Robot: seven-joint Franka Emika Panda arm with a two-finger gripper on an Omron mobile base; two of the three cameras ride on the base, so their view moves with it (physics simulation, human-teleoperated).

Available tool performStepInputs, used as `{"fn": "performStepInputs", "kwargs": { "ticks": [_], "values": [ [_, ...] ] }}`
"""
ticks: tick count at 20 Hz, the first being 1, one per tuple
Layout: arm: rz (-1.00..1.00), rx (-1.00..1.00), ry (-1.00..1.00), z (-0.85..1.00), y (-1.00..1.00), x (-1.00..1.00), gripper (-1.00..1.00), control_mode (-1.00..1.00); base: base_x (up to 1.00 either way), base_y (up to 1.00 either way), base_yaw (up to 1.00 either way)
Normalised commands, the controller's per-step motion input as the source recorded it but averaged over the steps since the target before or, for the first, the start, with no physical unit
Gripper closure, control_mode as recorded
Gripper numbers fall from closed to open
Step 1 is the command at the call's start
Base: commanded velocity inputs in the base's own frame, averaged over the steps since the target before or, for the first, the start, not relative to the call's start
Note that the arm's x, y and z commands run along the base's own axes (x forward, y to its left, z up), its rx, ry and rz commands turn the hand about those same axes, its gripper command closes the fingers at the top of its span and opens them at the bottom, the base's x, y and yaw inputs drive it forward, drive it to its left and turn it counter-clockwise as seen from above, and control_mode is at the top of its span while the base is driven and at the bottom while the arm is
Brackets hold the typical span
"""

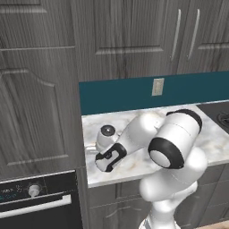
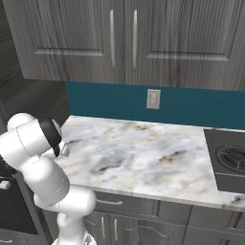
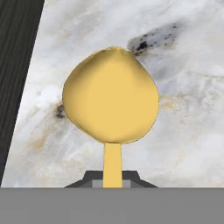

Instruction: Take the fork and place it on the left side of the plate. Then take the spoon and place it on the right side of the plate. Make sure they're directly next to the plate.

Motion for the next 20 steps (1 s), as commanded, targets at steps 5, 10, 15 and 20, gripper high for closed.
{"fn": "performStepInputs", "kwargs": {
  "ticks": [5, 10, 15, 20],
  "values": [
    [-0.05, 0.13, -0.07, 0.52, -0.19, -0.12, 1.0, -1.0, 0.0, 0.0, 0.0],
    [-0.05, 0.12, -0.09, 0.8, -0.32, -0.15, 1.0, -1.0, 0.0, 0.0, 0.0],
    [-0.01, 0.08, -0.01, 0.98, -0.45, -0.19, 1.0, -1.0, 0.0, 0.0, 0.0],
    [-0.04, 0.03, 0.0, 1.0, -0.64, -0.47, 1.0, -1.0, 0.0, 0.0, 0.0]
  ]
}}
